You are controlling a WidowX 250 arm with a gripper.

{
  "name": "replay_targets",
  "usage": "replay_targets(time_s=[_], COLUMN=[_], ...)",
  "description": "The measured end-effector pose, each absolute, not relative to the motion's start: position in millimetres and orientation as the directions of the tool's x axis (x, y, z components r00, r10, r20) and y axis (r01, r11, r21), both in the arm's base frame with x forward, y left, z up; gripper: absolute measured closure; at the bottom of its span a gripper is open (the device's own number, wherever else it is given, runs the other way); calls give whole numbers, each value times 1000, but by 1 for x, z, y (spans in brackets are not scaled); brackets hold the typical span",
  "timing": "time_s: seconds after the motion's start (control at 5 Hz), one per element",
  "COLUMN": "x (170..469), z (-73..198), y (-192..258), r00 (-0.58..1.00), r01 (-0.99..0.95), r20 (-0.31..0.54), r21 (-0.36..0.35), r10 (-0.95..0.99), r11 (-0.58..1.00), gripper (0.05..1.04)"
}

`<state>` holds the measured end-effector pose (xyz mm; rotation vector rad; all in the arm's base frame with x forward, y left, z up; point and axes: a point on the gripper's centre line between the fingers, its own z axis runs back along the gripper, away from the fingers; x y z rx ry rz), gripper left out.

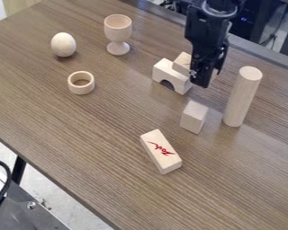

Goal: Place the white cuboid on the whire arc

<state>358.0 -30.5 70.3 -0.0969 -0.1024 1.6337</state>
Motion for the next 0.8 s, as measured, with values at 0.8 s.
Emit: replay_targets(time_s=[0.8], x=[382], z=[70], y=[-13], r00=[-129], r01=[-984], r20=[-36], r21=[-118], r10=[991], r11=[-133], gripper=[525])
